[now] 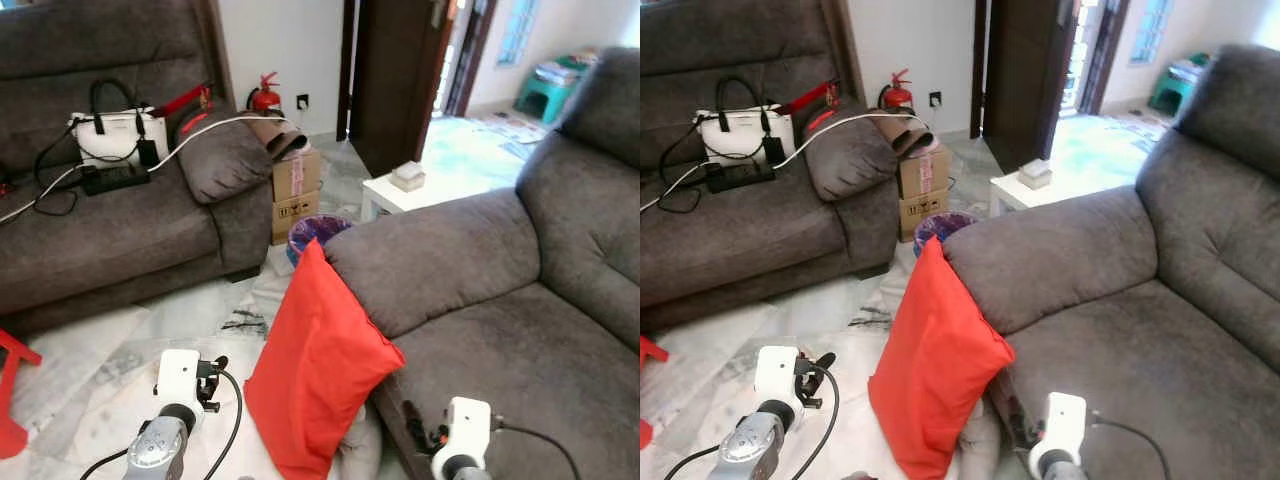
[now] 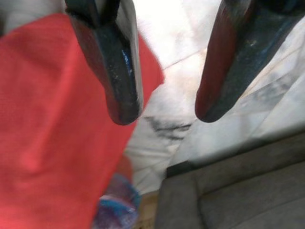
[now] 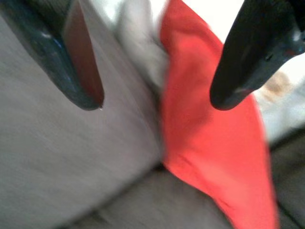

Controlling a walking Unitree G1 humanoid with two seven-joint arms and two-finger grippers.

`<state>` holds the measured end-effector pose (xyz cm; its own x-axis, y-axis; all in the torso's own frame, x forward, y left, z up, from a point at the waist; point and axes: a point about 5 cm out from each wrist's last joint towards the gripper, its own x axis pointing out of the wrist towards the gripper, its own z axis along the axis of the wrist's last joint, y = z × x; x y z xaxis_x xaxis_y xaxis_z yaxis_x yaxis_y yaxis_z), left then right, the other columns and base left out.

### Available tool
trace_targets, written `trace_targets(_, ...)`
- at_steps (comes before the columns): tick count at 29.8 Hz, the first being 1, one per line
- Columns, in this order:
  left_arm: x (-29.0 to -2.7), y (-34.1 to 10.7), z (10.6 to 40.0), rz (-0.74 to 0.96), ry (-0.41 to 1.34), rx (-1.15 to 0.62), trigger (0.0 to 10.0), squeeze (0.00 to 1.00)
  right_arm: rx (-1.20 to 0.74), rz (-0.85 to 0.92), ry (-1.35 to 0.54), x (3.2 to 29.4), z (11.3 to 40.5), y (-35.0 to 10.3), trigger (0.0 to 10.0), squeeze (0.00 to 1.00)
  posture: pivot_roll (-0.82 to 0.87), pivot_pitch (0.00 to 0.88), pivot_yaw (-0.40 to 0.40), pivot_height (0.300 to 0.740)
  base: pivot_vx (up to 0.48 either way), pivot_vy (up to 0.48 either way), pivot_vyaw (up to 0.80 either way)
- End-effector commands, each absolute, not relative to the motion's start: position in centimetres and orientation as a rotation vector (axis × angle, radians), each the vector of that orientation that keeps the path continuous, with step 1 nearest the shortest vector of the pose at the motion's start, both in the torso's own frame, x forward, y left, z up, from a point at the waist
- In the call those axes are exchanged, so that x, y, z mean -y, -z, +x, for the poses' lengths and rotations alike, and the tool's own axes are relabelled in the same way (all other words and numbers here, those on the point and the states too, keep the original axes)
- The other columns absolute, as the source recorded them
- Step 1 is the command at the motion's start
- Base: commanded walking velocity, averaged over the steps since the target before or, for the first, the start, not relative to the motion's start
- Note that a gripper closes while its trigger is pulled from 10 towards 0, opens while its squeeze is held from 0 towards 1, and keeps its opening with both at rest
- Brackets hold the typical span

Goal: Move the pillow to the sofa from floor

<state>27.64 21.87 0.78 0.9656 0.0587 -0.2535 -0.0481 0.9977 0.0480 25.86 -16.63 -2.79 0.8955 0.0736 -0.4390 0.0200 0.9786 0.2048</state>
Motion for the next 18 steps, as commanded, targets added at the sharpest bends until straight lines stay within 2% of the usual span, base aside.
trace_targets(1, -21.72, -0.58, 27.61, 0.027, -0.062, -0.272, 10.0, 0.0, -0.476, 0.213, -0.027, 16.5, 25.49, 3.1, 10.0, 0.0, 0.11, 0.049, -0.003, 0.635, 0.337, 0.0, 0.0)
trace_targets(13, -21.88, -0.59, 27.56, 0.026, -0.067, -0.271, 10.0, 0.0, -0.474, 0.21, -0.041, 16.26, 25.63, 3.01, 10.0, 0.0, 0.11, 0.051, -0.002, 0.635, 0.335, 0.0, 0.0)
trace_targets(18, -21.74, -0.53, 27.55, 0.032, -0.064, -0.275, 10.0, 0.0, -0.474, 0.206, -0.042, 16.37, 25.63, 2.99, 10.0, 0.0, 0.11, 0.053, -0.002, 0.635, 0.064, 0.0, 0.76)
